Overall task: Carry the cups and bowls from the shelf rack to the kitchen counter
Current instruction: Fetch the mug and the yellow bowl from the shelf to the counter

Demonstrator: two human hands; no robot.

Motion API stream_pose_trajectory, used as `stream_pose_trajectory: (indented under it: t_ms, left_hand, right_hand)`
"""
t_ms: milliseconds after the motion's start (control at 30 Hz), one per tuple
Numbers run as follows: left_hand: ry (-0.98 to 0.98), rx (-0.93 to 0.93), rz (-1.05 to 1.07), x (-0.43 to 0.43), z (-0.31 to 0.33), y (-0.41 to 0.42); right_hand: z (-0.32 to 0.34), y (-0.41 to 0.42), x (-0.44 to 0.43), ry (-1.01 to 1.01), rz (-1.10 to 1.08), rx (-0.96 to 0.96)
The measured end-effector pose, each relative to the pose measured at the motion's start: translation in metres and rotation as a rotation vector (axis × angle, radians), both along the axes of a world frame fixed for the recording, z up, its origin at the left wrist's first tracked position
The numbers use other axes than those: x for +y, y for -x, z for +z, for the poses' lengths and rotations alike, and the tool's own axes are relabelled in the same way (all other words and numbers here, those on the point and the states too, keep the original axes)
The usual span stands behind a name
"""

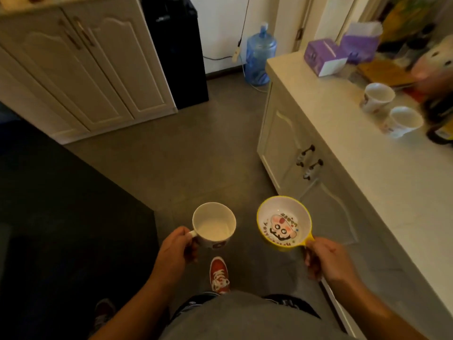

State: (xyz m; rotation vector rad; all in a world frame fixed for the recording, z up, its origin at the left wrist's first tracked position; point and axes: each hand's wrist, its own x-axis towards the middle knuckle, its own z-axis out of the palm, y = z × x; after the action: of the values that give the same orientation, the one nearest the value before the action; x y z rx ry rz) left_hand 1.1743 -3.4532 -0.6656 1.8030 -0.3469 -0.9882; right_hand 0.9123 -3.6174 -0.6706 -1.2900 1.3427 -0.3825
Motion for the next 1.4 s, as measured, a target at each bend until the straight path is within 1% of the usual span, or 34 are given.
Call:
stream_pose_trajectory:
  t_ms: [133,233,333,400,433,467,533,633,800,933,1067,1233,1400]
  left_hand:
    - [0.007,0.004,-0.146,-0.063,0.009,-0.042]
    - [0.027,0.031,-0.263,-0.105,0.013,-0.057]
    - [0.04,0.057,-0.257,-0.122,0.019,-0.064]
    - [0.017,0.1,-0.455,-0.249,-0.006,-0.065]
    - [0.002,0.088,-0.443,-0.25,-0.002,-0.066]
    - [-0.016,0.062,-0.476,-0.254,-0.003,-0.066]
    - [0.016,0.065,-0.467,-0.263,-0.004,-0.063]
    - [0.002,0.072,-0.527,-0.312,-0.003,-0.058]
    - [0.019,0.08,-0.613,-0.387,0.017,-0.048]
    - [0.024,0.08,-0.642,-0.433,0.025,-0.045]
    - [0.0,0.091,-0.696,-0.475,0.03,-0.046]
    - [-0.028,0.099,-0.844,-0.531,0.028,-0.056]
    - [-0.021,0.113,-1.052,-0.584,0.023,-0.07]
  right_hand:
    - [0.011,-0.012,-0.022,0.021,-0.096,0.02]
    - [0.017,-0.006,-0.035,0.042,-0.164,0.047]
    - [0.024,-0.014,-0.039,0.027,-0.19,0.022]
    - [-0.003,0.008,-0.111,0.032,-0.375,0.085]
    - [0.002,0.003,-0.11,0.038,-0.371,0.1]
    - [0.005,-0.002,-0.112,0.028,-0.386,0.093]
    - [0.003,-0.001,-0.119,0.014,-0.411,0.051]
    - [-0.003,-0.003,-0.16,-0.012,-0.45,0.079]
    - [0.001,-0.005,-0.23,-0.022,-0.519,0.039]
    - [0.01,-0.008,-0.267,-0.013,-0.561,0.023]
    - [0.012,-0.013,-0.285,-0.01,-0.62,0.005]
    - [0.011,-0.029,-0.296,0.025,-0.741,0.042]
    - [0.017,-0.056,-0.301,0.019,-0.944,0.07]
